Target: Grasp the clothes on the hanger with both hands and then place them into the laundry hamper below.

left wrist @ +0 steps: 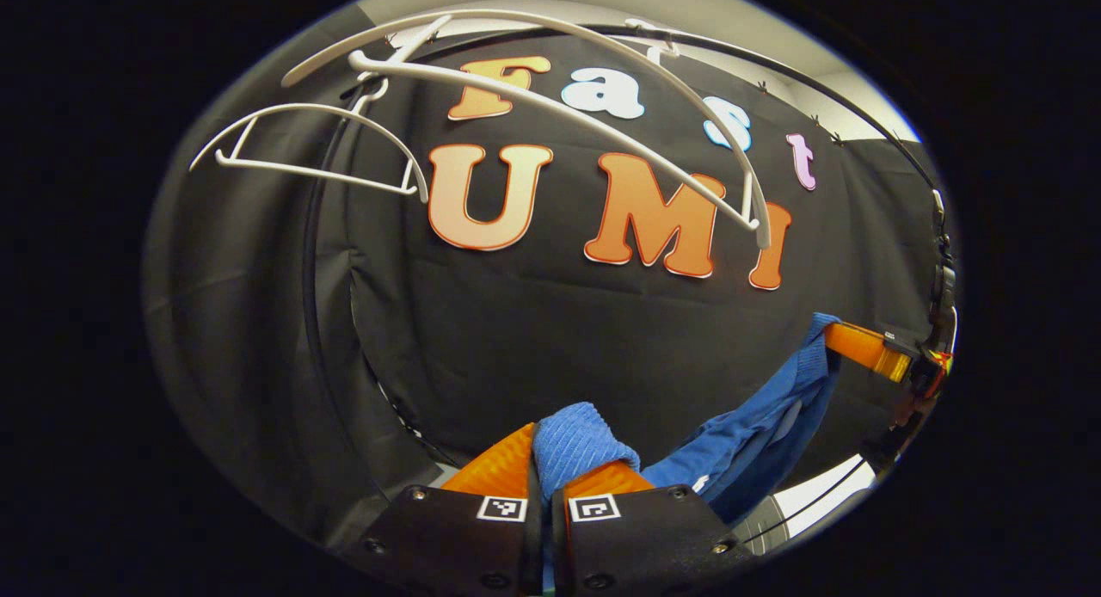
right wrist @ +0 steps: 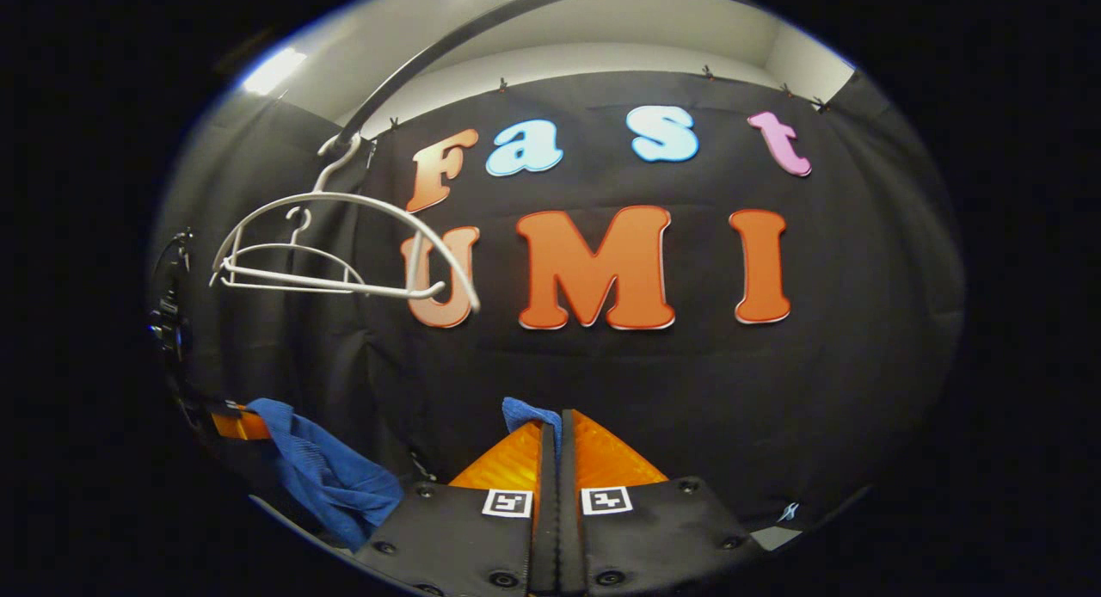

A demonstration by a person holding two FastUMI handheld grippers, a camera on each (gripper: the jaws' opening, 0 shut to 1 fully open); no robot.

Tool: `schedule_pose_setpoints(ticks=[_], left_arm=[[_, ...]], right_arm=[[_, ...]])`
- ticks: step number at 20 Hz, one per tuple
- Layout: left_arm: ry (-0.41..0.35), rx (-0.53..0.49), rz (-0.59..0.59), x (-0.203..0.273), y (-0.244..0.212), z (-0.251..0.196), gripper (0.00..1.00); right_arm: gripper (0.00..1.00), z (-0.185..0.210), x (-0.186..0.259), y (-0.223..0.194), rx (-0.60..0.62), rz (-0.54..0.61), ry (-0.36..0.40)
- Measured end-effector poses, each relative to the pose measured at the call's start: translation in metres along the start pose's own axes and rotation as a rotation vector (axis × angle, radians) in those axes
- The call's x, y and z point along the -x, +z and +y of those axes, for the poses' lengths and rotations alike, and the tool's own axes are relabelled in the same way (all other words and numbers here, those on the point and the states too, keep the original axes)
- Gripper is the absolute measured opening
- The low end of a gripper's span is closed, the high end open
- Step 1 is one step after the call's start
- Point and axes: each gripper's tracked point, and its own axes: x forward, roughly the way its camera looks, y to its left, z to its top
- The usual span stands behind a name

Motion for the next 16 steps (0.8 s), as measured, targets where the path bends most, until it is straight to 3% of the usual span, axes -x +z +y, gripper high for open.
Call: schedule_pose_setpoints(ticks=[3, 5, 6, 10, 16], left_arm=[[-0.016, 0.024, 0.08, -0.01, -0.04, -0.014, 0.05], [-0.031, 0.017, 0.139, -0.014, -0.074, -0.025, 0.07], [-0.037, 0.018, 0.173, -0.016, -0.091, -0.031, 0.03], [-0.102, 0.066, 0.349, -0.019, -0.164, -0.058, 0.06], [-0.132, 0.059, 0.575, -0.007, -0.257, -0.074, 0.06]], right_arm=[[0.08, 0.043, 0.001, -0.04, -0.03, 0.099, 0.108], [0.08, 0.064, 0.006, -0.076, -0.041, 0.18, 0.151], [0.07, 0.069, 0.003, -0.098, -0.046, 0.224, 0.16], [0.08, 0.079, 0.014, -0.192, -0.128, 0.452, 0.166], [0.08, 0.06, 0.057, -0.314, -0.203, 0.782, 0.062]])
